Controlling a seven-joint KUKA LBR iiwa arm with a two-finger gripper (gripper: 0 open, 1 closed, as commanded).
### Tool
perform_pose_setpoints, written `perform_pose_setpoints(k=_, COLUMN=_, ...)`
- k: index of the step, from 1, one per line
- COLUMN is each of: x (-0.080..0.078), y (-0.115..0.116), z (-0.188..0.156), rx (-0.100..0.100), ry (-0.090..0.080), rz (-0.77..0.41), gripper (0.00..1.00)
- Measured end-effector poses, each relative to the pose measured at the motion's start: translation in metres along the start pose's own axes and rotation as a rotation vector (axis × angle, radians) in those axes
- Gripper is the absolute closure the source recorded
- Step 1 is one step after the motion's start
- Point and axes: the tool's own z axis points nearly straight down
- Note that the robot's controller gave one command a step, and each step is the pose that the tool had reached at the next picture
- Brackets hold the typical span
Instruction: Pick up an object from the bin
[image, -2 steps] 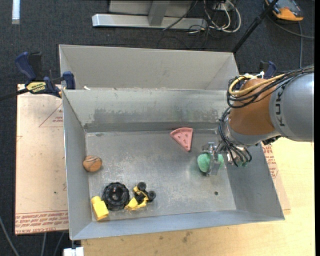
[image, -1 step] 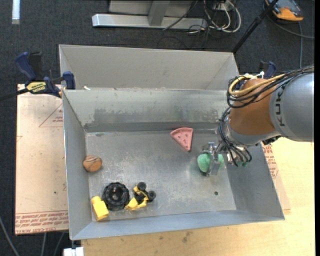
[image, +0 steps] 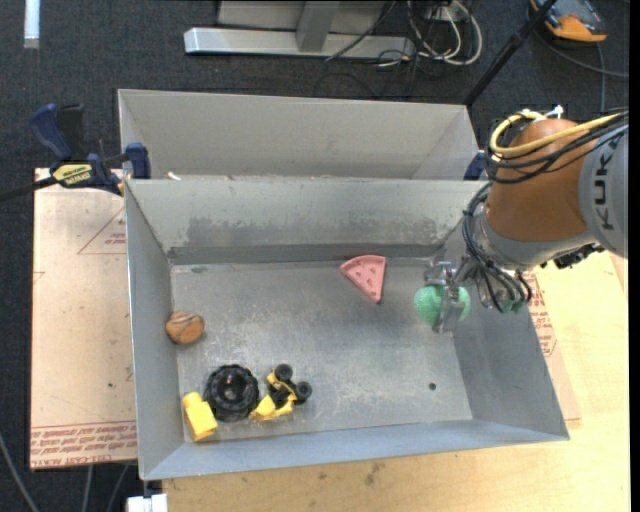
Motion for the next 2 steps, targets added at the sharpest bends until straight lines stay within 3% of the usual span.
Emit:
perform_pose_setpoints(k=1, x=0.000, y=0.000, z=0.000, rx=0.000, ry=0.000, rz=0.000, gripper=1.00)
perform_pose_setpoints(k=2, x=-0.008, y=0.007, z=-0.175, rx=0.001, ry=-0.010, rz=0.069, gripper=1.00)
